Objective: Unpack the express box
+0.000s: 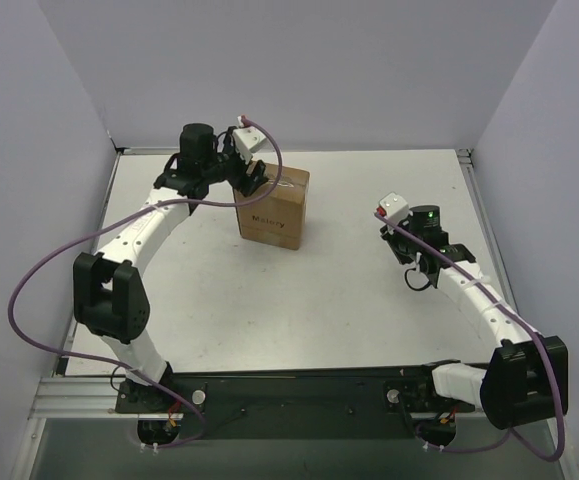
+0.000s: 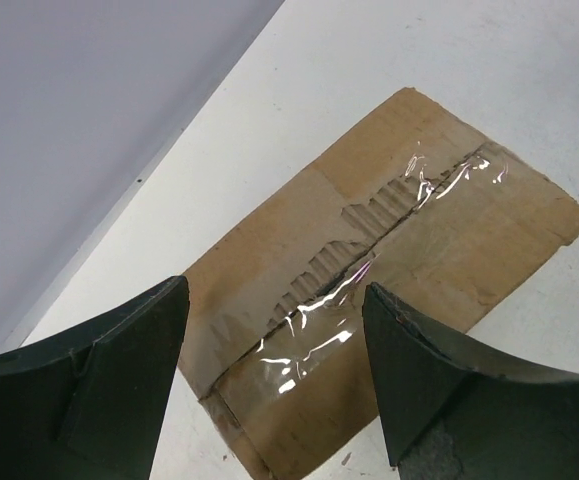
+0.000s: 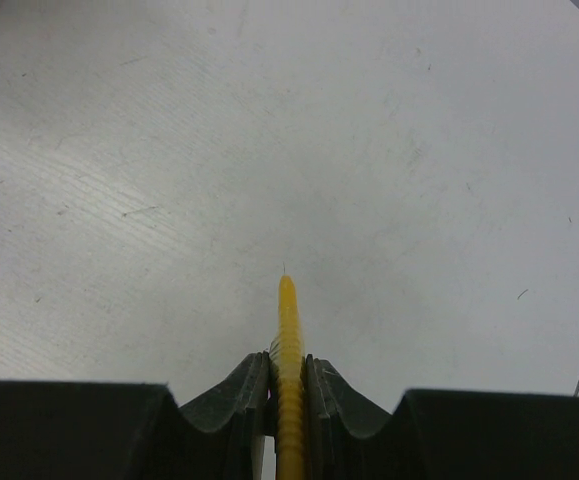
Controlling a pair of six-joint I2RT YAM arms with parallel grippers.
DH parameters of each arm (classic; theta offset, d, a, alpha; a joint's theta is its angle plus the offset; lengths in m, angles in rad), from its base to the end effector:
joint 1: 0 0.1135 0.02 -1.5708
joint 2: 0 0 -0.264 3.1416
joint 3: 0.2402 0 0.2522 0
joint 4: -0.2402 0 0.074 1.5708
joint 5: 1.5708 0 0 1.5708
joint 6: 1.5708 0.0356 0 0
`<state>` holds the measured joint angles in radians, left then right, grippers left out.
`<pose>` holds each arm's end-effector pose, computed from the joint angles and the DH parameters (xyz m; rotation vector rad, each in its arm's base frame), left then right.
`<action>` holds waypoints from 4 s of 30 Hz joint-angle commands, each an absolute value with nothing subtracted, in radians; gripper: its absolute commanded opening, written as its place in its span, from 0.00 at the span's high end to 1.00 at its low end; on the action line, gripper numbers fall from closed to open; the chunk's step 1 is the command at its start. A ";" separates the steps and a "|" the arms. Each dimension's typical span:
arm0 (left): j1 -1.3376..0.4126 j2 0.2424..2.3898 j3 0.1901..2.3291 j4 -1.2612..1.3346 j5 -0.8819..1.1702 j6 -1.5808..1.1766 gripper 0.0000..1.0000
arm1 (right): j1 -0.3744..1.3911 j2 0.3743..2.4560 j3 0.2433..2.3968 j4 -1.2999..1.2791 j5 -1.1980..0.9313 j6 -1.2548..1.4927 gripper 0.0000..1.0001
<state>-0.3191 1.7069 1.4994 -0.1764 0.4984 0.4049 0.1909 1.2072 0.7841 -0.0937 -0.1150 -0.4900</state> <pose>0.3797 -0.1434 0.3439 0.9787 1.6627 -0.4285 0.2635 0.0551 0.2603 -0.7614 1.9404 -0.0620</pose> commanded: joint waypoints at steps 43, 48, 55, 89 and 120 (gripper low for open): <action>-0.466 1.990 1.887 -0.721 0.509 0.994 0.63 | 0.192 1.348 1.255 -0.345 -0.341 -0.190 1.00; -0.459 1.901 1.803 -0.602 0.558 0.810 0.76 | 0.178 1.361 1.307 -0.347 -0.434 -0.143 1.00; -0.450 1.870 1.775 -0.548 0.572 0.649 0.83 | 0.088 1.472 1.491 -0.230 -0.828 0.138 1.00; -0.377 2.065 2.115 -0.769 0.730 0.327 1.00 | 0.123 1.684 1.401 0.072 -1.077 0.606 1.00; -0.373 2.097 2.118 -0.701 0.715 0.270 1.00 | 0.104 1.694 1.330 0.288 -1.120 0.810 1.00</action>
